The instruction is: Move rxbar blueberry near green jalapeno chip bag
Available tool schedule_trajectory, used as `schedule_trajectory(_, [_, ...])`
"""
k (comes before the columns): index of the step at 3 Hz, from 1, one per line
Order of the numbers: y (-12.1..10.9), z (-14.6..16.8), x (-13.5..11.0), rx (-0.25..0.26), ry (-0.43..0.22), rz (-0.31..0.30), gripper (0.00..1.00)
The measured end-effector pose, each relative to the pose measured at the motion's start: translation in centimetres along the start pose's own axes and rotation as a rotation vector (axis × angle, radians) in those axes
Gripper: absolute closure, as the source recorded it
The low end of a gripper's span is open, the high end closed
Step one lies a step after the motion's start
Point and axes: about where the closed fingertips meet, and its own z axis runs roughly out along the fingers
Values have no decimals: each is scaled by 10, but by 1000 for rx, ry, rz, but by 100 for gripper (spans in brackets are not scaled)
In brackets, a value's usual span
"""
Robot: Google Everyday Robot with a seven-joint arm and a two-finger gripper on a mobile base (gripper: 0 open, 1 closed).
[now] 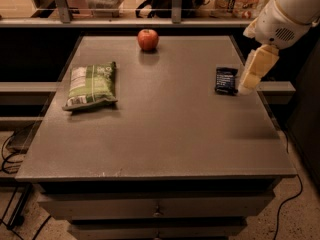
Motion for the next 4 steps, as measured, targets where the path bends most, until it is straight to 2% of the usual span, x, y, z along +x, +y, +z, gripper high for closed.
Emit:
schedule_trajectory(2, [-21,47,-24,-29,-88,6,0])
schedule_trajectory(3, [-34,73,-28,-54,-131,43,0])
schedule_trajectory(4, [-45,100,-20,-84,-142,93,0])
